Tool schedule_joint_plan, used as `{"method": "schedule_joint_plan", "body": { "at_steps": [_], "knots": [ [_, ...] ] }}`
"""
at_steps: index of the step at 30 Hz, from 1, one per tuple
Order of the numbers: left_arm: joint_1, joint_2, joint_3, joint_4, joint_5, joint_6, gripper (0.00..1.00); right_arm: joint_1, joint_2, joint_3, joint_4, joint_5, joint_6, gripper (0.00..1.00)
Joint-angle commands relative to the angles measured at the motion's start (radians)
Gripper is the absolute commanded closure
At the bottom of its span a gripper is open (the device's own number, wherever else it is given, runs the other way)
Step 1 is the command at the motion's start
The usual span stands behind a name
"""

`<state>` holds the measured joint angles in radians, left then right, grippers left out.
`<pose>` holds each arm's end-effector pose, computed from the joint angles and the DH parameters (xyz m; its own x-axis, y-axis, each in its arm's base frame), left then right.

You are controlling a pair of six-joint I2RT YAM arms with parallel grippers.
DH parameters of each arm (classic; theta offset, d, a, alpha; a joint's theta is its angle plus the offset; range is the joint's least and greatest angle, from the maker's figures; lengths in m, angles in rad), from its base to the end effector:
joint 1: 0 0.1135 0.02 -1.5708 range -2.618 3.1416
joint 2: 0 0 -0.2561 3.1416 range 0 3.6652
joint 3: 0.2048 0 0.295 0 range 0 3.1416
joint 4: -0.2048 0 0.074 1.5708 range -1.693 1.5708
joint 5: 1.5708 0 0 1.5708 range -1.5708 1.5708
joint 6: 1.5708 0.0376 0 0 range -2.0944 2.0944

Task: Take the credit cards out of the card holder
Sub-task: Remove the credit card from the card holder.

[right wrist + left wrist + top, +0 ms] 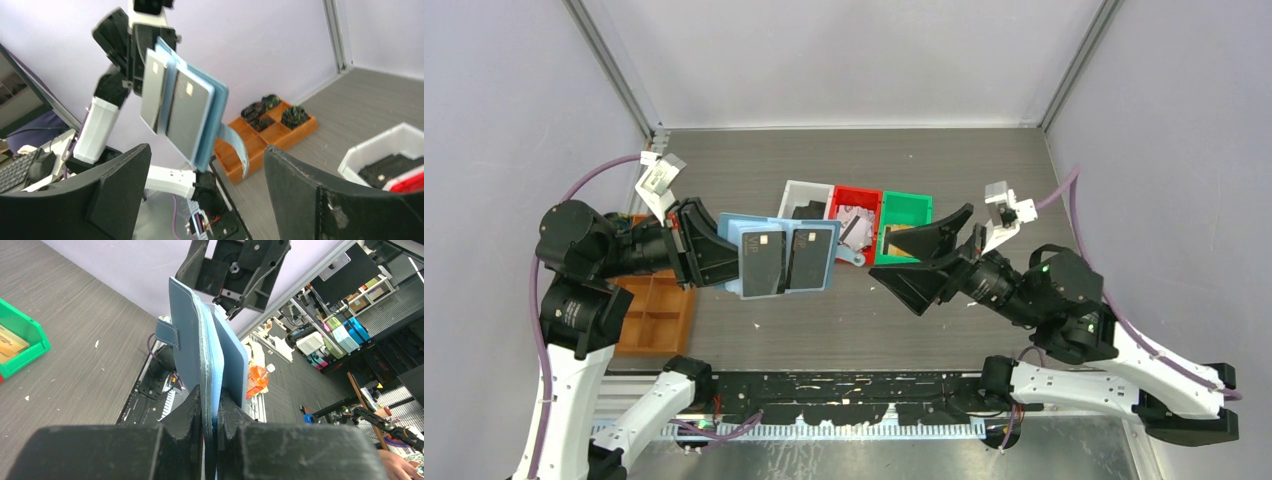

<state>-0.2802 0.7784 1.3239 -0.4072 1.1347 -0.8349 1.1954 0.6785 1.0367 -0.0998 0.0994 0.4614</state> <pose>0.1275 -0.0721 0.5069 -0.6371 -0.1424 -0.7575 0.7557 0.0776 -0.6503 0.0687 0.1641 0.4602 -0.3126 0.4150 -0.8544 -0.8392 0.3008 0.4531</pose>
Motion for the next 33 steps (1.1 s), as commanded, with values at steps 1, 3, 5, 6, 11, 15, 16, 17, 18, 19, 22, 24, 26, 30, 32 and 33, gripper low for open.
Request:
{"method": "schedule_joint_plan", "body": {
  "at_steps": [1, 3, 5, 6, 11, 15, 16, 17, 18, 19, 22, 24, 26, 30, 32, 33],
  "knots": [
    [-0.001, -0.008, 0.023, 0.077, 0.023, -0.03, 1.0, 0.0, 0.066, 0.158, 0.003, -0.032, -0.109, 0.1],
    [-0.001, -0.008, 0.024, 0.079, 0.026, -0.036, 1.0, -0.001, 0.149, 0.25, -0.043, -0.071, -0.146, 0.07],
    [-0.001, -0.011, 0.027, 0.079, 0.032, -0.044, 1.0, -0.004, 0.244, 0.333, -0.07, -0.115, -0.181, 0.04],
    [-0.002, -0.011, 0.03, 0.079, 0.034, -0.046, 1.0, -0.011, 0.281, 0.363, -0.086, -0.139, -0.189, 0.03],
    [-0.001, -0.017, 0.033, 0.079, 0.049, -0.056, 1.0, -0.174, 0.398, 0.419, 0.017, -0.46, -0.025, 0.02],
    [-0.001, -0.021, 0.026, 0.085, 0.063, -0.063, 1.0, -0.288, 0.474, 0.459, 0.082, -0.698, 0.072, 0.02],
    [0.0, -0.024, 0.023, 0.087, 0.065, -0.065, 1.0, -0.295, 0.493, 0.467, 0.108, -0.747, 0.087, 0.02],
    [-0.001, -0.026, 0.018, 0.089, 0.067, -0.065, 1.0, -0.298, 0.513, 0.478, 0.135, -0.792, 0.101, 0.03],
    [-0.001, -0.026, 0.015, 0.092, 0.07, -0.066, 1.0, -0.3, 0.536, 0.489, 0.163, -0.844, 0.124, 0.04],
    [-0.001, -0.027, 0.011, 0.095, 0.07, -0.065, 1.0, -0.302, 0.56, 0.498, 0.199, -0.894, 0.164, 0.05],
    [-0.001, -0.026, 0.006, 0.097, 0.072, -0.063, 1.0, -0.304, 0.621, 0.511, 0.299, -1.013, 0.294, 0.12],
    [0.0, -0.028, 0.003, 0.097, 0.073, -0.063, 1.0, -0.305, 0.638, 0.508, 0.331, -1.041, 0.338, 0.15],
    [-0.001, -0.03, 0.002, 0.098, 0.073, -0.061, 1.0, -0.309, 0.63, 0.49, 0.361, -1.052, 0.361, 0.16],
    [-0.001, -0.03, -0.002, 0.099, 0.072, -0.06, 1.0, -0.309, 0.595, 0.47, 0.366, -1.062, 0.365, 0.17],
    [-0.001, -0.028, -0.003, 0.102, 0.068, -0.062, 1.0, -0.309, 0.589, 0.47, 0.348, -1.066, 0.361, 0.17],
    [-0.001, -0.028, -0.003, 0.106, 0.066, -0.064, 1.0, -0.308, 0.589, 0.47, 0.331, -1.065, 0.353, 0.18]
  ]
}}
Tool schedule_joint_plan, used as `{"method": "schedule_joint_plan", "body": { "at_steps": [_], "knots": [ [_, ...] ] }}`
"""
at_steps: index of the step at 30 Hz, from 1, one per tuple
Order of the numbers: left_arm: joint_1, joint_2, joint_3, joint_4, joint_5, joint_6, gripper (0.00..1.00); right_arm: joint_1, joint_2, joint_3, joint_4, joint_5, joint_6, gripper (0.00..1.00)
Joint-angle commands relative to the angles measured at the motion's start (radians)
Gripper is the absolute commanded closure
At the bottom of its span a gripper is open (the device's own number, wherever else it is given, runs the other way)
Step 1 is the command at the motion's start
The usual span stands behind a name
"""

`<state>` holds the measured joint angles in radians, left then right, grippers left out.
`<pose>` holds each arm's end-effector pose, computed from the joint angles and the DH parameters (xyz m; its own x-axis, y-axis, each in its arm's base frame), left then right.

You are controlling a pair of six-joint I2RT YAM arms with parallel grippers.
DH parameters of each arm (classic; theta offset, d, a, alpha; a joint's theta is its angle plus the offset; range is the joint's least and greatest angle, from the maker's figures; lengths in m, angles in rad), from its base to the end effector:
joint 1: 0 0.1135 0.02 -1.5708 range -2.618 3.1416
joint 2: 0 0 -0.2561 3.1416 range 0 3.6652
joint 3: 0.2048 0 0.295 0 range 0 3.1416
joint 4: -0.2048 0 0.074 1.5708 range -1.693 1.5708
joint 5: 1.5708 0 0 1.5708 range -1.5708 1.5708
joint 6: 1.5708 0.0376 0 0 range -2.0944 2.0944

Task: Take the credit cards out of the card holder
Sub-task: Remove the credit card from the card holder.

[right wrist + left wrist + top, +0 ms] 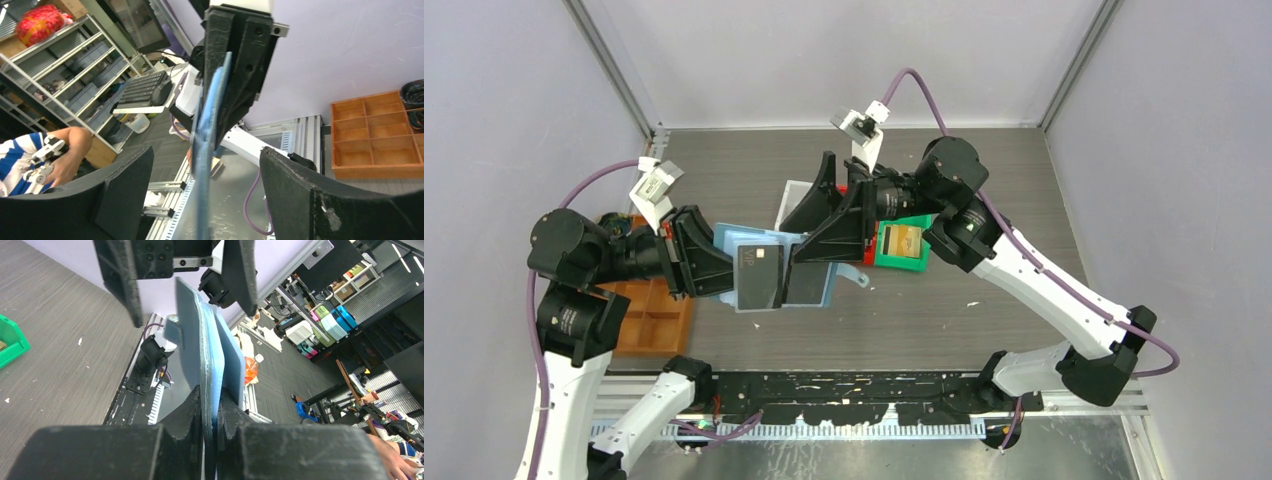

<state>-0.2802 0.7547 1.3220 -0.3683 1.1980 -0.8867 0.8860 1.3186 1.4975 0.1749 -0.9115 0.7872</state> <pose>0.1160 -0.0698 0.5121 -0.6379 -0.1101 -0.7622 0.7653 0.0193 -0.6433 0.1798 0.2672 0.5056 -0.5136 0.0571 -0.8561 -0.8212 -0.3220 0.4712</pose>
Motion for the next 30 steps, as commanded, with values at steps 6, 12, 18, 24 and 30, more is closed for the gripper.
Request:
{"method": "schedule_joint_plan", "body": {
  "at_steps": [6, 12, 18, 24, 30],
  "knots": [
    [-0.001, -0.004, 0.01, 0.071, -0.002, -0.018, 1.0, 0.001, -0.041, 0.028, -0.059, -0.05, -0.017, 0.32],
    [-0.001, -0.009, 0.012, 0.071, -0.006, -0.014, 1.0, 0.001, -0.027, 0.053, -0.145, -0.061, -0.013, 0.51],
    [-0.001, -0.033, -0.084, 0.035, -0.026, 0.083, 0.59, 0.0, -0.018, 0.107, -0.312, -0.035, -0.049, 0.99],
    [0.0, -0.052, -0.158, 0.063, 0.01, 0.105, 0.43, -0.002, -0.025, 0.231, -0.703, 0.07, -0.267, 0.99],
    [-0.001, -0.094, -0.219, 0.188, 0.102, 0.065, 0.44, -0.003, -0.025, 0.293, -0.871, 0.118, -0.346, 0.99]
  ]
}}
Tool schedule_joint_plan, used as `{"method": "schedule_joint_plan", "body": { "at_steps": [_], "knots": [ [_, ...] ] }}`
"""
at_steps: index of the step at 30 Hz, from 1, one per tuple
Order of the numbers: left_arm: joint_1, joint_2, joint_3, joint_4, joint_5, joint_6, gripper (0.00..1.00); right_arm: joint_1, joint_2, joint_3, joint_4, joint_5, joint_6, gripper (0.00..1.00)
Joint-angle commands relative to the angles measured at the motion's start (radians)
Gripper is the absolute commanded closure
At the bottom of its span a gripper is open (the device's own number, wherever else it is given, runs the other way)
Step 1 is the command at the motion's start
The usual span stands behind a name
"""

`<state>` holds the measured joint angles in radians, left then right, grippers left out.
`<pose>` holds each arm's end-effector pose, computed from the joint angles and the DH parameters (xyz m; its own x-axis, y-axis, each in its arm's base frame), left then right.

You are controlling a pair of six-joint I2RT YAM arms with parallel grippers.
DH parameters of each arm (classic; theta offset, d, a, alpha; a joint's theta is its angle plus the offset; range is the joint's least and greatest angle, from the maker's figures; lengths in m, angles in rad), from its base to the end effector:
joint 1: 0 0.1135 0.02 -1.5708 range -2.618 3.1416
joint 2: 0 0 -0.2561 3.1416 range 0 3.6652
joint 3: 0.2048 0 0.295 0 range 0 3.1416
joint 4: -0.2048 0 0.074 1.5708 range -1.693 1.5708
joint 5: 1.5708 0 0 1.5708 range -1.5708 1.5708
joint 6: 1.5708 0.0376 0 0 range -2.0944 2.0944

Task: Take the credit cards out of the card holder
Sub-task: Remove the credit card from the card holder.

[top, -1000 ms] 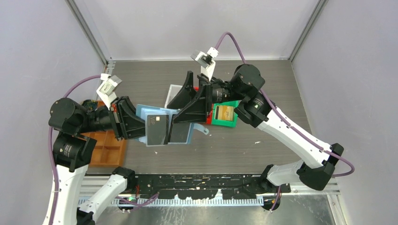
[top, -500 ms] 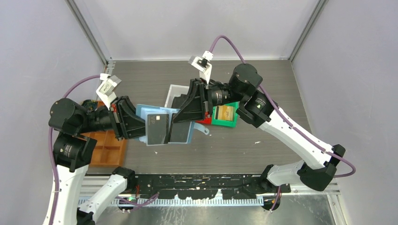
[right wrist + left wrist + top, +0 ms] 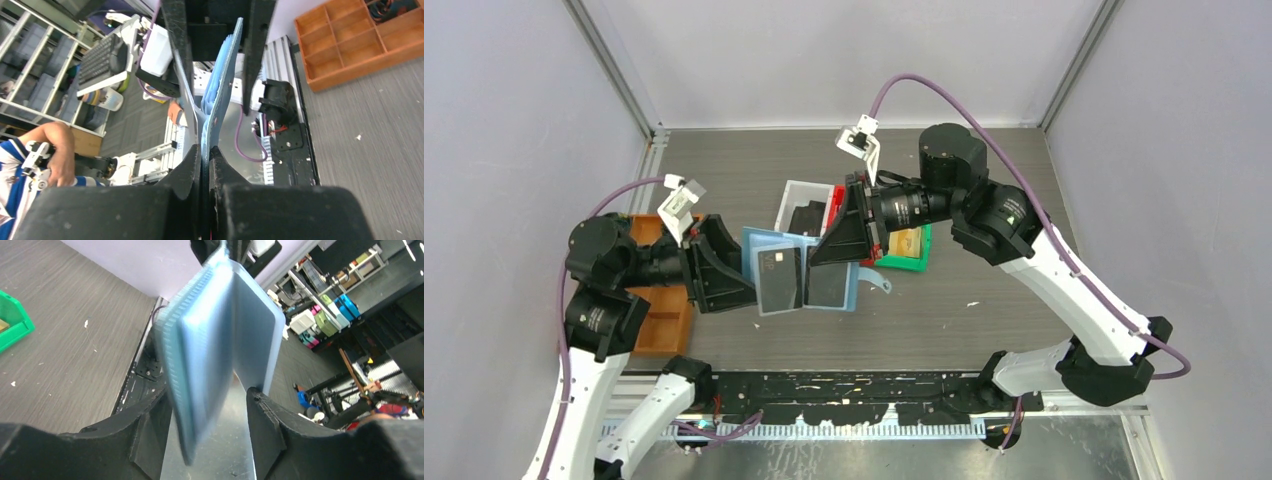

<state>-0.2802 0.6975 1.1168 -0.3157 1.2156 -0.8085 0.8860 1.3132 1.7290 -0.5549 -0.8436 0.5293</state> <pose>0.1341 -0.0753 0.4594 -0.6491 -0.0749 -0.7570 0.7572 0.0320 -0.6524 0.1634 0.2445 0.5190 -0.5720 -0.1697 -0.8025 -0.8041 -0.0774 0.5895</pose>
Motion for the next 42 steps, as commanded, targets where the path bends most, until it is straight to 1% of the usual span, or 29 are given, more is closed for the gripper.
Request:
{"method": "schedule_joint_plan", "body": {
  "at_steps": [1, 5, 7, 11, 14, 15, 16, 19, 24, 27, 29, 30, 31, 32, 33, 35, 37, 38, 39, 42],
  "knots": [
    [-0.001, -0.04, -0.017, 0.153, 0.098, -0.017, 0.45, -0.002, -0.023, 0.063, -0.148, 0.051, -0.094, 0.99],
    [-0.001, -0.029, -0.006, 0.17, 0.131, -0.024, 0.5, -0.001, -0.023, 0.069, -0.155, 0.054, -0.103, 0.99],
    [-0.002, -0.026, -0.001, 0.186, 0.126, -0.034, 0.5, -0.002, -0.019, 0.065, -0.139, 0.043, -0.1, 0.99],
    [-0.01, -0.018, -0.016, 0.249, 0.092, -0.069, 0.51, -0.002, -0.001, 0.058, -0.092, 0.026, -0.077, 0.99],
    [-0.011, -0.009, -0.026, 0.257, 0.052, -0.071, 0.54, -0.001, 0.012, 0.067, -0.074, 0.032, -0.064, 0.99],
    [-0.011, -0.008, -0.031, 0.249, 0.024, -0.061, 0.57, -0.001, 0.012, 0.062, -0.05, 0.038, -0.054, 0.99],
    [-0.011, -0.008, -0.032, 0.219, -0.027, -0.022, 0.62, -0.001, 0.009, 0.046, -0.025, 0.046, -0.041, 0.99],
    [-0.011, -0.002, -0.023, 0.094, -0.126, 0.066, 0.7, -0.001, 0.002, 0.007, 0.038, 0.08, -0.014, 0.99],
    [-0.011, 0.001, -0.033, 0.06, -0.135, 0.099, 0.72, -0.001, -0.012, -0.066, 0.142, 0.096, 0.033, 0.99],
    [-0.012, 0.0, -0.037, 0.038, -0.112, 0.112, 0.72, -0.001, -0.011, -0.087, 0.157, 0.103, 0.037, 0.99],
    [-0.011, -0.003, -0.045, 0.038, -0.097, 0.117, 0.77, -0.001, -0.011, -0.102, 0.172, 0.105, 0.041, 0.98],
    [-0.011, -0.004, -0.047, 0.034, -0.095, 0.122, 0.81, -0.002, -0.014, -0.115, 0.182, 0.109, 0.044, 0.86],
    [-0.011, -0.003, -0.044, 0.019, -0.101, 0.138, 0.86, -0.002, -0.018, -0.125, 0.187, 0.117, 0.044, 0.69],
    [-0.012, 0.0, -0.035, -0.007, -0.107, 0.148, 0.88, -0.002, -0.022, -0.136, 0.192, 0.128, 0.044, 0.58],
    [-0.011, 0.007, -0.028, -0.029, -0.112, 0.163, 0.93, -0.005, -0.026, -0.147, 0.197, 0.135, 0.046, 0.53],
    [-0.011, 0.016, -0.022, -0.056, -0.118, 0.173, 0.98, -0.017, -0.04, -0.167, 0.209, 0.164, 0.051, 0.38],
    [-0.01, 0.019, -0.022, -0.07, -0.138, 0.18, 1.0, -0.052, -0.066, -0.19, 0.222, 0.203, 0.069, 0.35],
    [-0.01, 0.019, -0.024, -0.074, -0.151, 0.182, 1.0, -0.092, -0.089, -0.204, 0.231, 0.211, 0.087, 0.35],
    [-0.01, 0.017, -0.028, -0.074, -0.162, 0.183, 1.0, -0.112, -0.107, -0.212, 0.239, 0.22, 0.108, 0.35],
    [-0.01, 0.021, -0.031, -0.087, -0.204, 0.183, 1.0, -0.179, -0.169, -0.235, 0.232, 0.299, 0.13, 0.41]
  ]
}}
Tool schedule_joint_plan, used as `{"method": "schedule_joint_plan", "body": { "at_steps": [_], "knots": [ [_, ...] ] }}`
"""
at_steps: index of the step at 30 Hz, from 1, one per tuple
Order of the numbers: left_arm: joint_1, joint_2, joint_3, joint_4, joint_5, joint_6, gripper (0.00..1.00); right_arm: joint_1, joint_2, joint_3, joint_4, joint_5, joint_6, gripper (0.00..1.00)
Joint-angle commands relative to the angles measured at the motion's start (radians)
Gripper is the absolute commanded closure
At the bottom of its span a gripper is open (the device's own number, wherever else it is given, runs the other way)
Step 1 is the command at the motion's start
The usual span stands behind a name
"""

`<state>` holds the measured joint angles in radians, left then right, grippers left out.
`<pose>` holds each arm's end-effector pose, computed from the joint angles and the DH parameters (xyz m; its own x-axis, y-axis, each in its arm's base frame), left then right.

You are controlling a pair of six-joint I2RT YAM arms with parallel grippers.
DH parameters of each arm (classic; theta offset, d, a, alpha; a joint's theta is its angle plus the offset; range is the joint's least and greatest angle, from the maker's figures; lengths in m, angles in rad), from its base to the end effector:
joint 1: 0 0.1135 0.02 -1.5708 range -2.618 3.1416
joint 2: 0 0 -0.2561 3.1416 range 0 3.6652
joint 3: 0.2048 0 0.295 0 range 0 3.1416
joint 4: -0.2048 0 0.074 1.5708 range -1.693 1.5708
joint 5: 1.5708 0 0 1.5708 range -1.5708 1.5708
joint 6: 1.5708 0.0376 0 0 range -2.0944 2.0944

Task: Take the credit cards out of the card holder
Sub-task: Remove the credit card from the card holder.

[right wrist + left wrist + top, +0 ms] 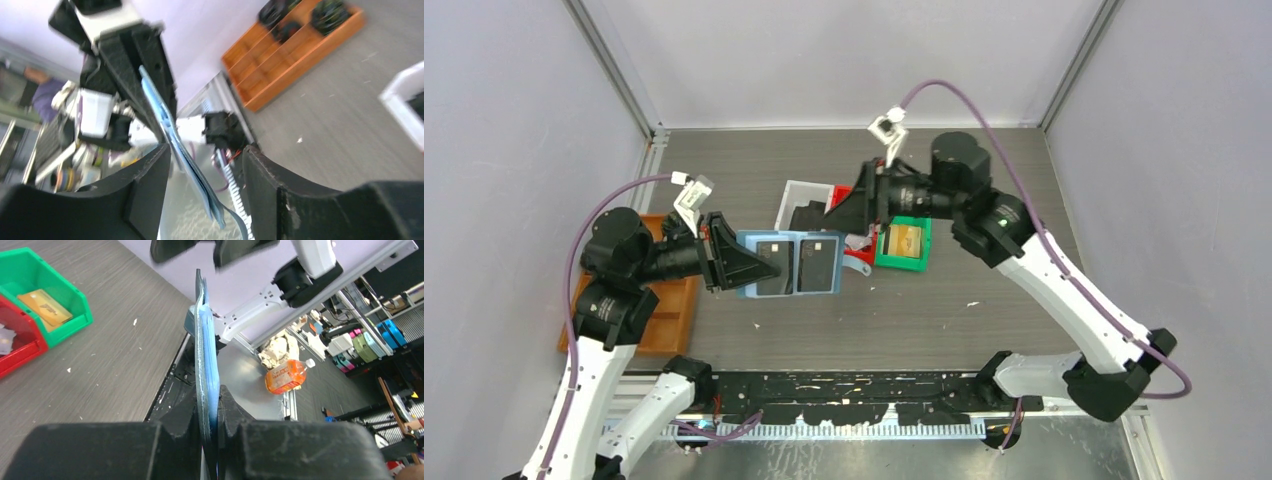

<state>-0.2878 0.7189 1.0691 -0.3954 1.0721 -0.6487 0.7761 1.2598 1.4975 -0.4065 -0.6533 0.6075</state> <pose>0.1535 -0.0799 0.4334 -0.6248 -0.1164 -0.7721 0.7524 0.1748 -0.6352 0.2057 0.2339 0.4662 -0.6600 -0.0127 -0.7511 -0.7394 0.1879 0.6465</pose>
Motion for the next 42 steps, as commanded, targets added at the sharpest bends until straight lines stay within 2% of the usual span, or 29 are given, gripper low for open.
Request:
{"method": "schedule_joint_plan", "body": {
  "at_steps": [1, 5, 8, 11, 14, 21, 30, 36, 42],
  "knots": [
    [-0.002, 0.002, 0.018, -0.016, -0.078, 0.022, 1.0, -0.077, -0.139, -0.018, 0.083, 0.155, 0.052, 0.41],
    [-0.002, 0.01, 0.026, -0.056, -0.157, 0.046, 1.0, -0.079, -0.228, -0.148, 0.192, 0.241, 0.06, 0.47],
    [-0.002, 0.01, 0.03, -0.061, -0.208, 0.049, 1.0, -0.079, -0.227, -0.23, 0.358, 0.114, 0.202, 0.48],
    [-0.002, 0.012, 0.033, -0.057, -0.215, 0.042, 1.0, -0.072, -0.183, -0.321, 0.616, -0.022, 0.401, 0.48],
    [-0.002, 0.018, 0.03, -0.041, -0.195, 0.023, 1.0, -0.033, -0.146, -0.414, 0.846, -0.042, 0.508, 0.47],
    [-0.002, 0.018, 0.028, -0.001, -0.176, -0.02, 1.0, 0.036, -0.084, -0.468, 0.897, -0.024, 0.506, 0.51],
    [-0.002, 0.018, 0.032, 0.024, -0.161, -0.06, 1.0, 0.087, -0.048, -0.494, 0.876, -0.011, 0.472, 0.56],
    [-0.002, 0.017, 0.043, 0.053, -0.118, -0.1, 1.0, 0.107, -0.059, -0.486, 0.724, 0.032, 0.382, 0.57],
    [-0.003, 0.016, 0.052, 0.078, -0.082, -0.13, 1.0, 0.108, -0.096, -0.495, 0.672, 0.064, 0.336, 0.57]
  ]
}}
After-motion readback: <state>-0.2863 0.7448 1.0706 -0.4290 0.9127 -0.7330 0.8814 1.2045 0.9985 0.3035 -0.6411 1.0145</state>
